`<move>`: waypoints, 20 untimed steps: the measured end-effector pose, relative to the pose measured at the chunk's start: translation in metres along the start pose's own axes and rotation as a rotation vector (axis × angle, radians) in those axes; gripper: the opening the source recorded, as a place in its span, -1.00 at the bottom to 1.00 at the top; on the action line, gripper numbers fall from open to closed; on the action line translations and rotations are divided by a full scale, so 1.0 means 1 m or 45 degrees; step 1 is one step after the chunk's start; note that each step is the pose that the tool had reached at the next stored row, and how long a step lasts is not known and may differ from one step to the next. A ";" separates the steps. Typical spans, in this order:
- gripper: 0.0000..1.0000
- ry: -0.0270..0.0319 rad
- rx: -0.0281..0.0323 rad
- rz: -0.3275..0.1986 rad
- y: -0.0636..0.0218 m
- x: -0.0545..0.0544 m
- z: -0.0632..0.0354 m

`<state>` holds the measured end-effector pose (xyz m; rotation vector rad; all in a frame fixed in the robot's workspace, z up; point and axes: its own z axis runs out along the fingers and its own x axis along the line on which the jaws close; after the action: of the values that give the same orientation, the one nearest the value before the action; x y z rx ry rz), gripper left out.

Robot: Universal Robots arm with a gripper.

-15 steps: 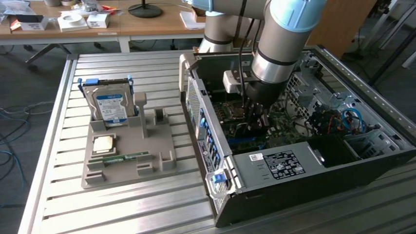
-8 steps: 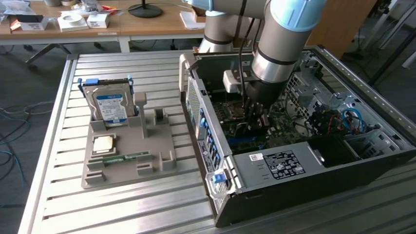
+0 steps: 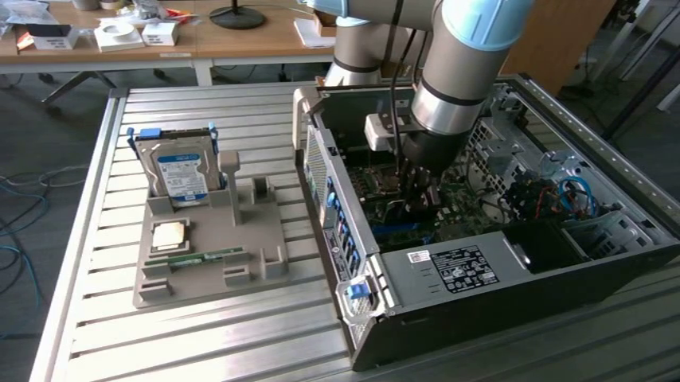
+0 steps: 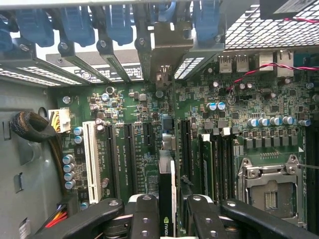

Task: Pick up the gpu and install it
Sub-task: 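Insert the gpu into the slot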

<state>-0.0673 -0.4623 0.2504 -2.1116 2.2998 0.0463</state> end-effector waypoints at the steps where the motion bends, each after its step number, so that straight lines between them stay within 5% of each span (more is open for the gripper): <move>1: -0.47 -0.0001 0.0000 0.000 0.0000 0.000 -0.0001; 20: -0.47 -0.0001 0.0000 -0.002 0.0000 0.000 -0.0008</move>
<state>-0.0673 -0.4624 0.2511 -2.1130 2.2984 0.0464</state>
